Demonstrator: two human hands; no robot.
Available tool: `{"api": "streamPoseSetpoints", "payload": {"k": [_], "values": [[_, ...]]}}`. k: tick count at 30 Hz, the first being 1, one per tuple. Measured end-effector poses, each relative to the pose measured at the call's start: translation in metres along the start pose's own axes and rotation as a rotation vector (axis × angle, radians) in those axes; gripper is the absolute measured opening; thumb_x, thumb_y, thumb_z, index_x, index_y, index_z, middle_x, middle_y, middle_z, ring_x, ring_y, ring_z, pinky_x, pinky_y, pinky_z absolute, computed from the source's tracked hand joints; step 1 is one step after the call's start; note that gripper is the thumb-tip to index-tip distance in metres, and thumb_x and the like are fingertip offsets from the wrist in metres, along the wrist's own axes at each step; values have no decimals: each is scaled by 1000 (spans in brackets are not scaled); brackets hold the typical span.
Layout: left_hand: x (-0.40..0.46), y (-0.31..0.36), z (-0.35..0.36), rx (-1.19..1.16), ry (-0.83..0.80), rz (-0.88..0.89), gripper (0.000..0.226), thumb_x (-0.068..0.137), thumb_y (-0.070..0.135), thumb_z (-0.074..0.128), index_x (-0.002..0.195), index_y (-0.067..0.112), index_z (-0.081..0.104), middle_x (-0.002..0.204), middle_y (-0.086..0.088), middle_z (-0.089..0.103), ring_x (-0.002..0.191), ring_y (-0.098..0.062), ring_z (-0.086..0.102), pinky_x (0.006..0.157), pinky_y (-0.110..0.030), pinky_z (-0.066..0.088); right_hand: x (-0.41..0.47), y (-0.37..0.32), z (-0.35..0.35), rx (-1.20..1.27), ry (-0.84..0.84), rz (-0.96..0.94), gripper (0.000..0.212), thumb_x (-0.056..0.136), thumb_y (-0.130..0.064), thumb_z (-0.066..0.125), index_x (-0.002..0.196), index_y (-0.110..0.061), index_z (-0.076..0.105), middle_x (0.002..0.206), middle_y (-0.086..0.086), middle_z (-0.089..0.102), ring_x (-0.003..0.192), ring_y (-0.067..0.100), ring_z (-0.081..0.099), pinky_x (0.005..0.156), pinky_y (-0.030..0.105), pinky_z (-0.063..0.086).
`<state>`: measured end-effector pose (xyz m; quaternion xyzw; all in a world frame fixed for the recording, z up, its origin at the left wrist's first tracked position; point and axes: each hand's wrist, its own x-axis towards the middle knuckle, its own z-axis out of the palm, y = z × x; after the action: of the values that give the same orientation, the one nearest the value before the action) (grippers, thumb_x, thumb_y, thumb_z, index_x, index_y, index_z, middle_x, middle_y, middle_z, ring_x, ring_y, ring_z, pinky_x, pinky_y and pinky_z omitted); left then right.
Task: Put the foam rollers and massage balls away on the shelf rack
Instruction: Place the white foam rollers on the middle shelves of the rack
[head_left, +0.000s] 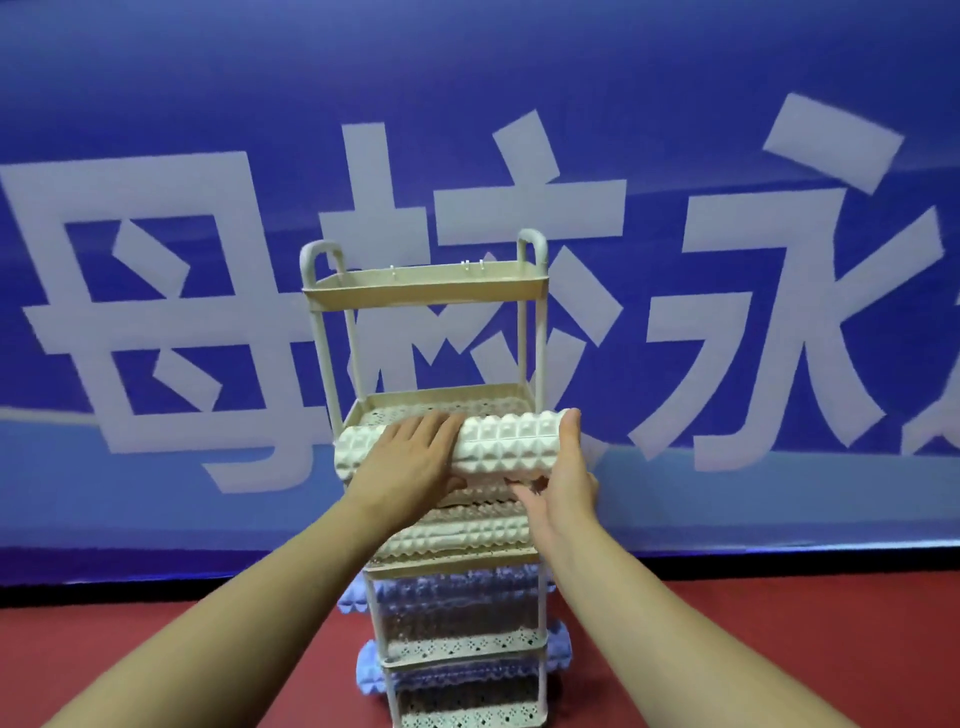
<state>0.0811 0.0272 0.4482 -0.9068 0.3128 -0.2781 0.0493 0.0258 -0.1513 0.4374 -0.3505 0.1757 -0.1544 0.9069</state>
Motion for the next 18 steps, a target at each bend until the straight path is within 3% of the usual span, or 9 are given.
{"api": "streamPoseSetpoints", "payload": {"k": [4, 6, 9, 13, 18], "values": [[26, -26, 0, 76, 4, -2, 87, 87, 55, 66, 151, 4, 37, 139, -13, 55, 119, -34, 57, 95, -46, 51, 20, -15, 26, -91, -141, 7, 78, 76, -67, 71, 135, -17, 60, 118, 5, 74, 105, 25, 72, 88, 47, 59], [39, -39, 2, 99, 4, 9, 87, 89, 53, 66, 152, 3, 35, 138, -13, 55, 116, -34, 57, 92, -46, 51, 28, -26, 37, -159, -180, 34, 83, 73, -67, 70, 137, -15, 58, 121, 7, 72, 109, 25, 70, 94, 46, 56], [58, -55, 7, 117, -10, 30, 86, 88, 51, 67, 151, 3, 34, 136, -13, 56, 114, -34, 59, 87, -45, 53, 40, -39, 45, -256, -217, 93, 77, 84, -61, 67, 141, -11, 52, 127, 11, 67, 114, 29, 66, 105, 47, 50], [85, -68, 12, 109, -61, 49, 89, 89, 54, 65, 154, 4, 30, 143, -13, 52, 122, -34, 56, 93, -45, 52, 55, -51, 43, -429, -248, 168, 77, 94, -60, 58, 153, -14, 39, 143, 17, 55, 115, 35, 66, 104, 48, 52], [109, -72, 21, 107, -161, 65, 87, 95, 57, 55, 155, 6, 18, 148, -10, 44, 126, -30, 50, 94, -44, 52, 59, -55, 27, -620, -264, 183, 73, 98, -60, 49, 157, -21, 31, 137, 15, 59, 109, 32, 69, 101, 49, 54]]}}
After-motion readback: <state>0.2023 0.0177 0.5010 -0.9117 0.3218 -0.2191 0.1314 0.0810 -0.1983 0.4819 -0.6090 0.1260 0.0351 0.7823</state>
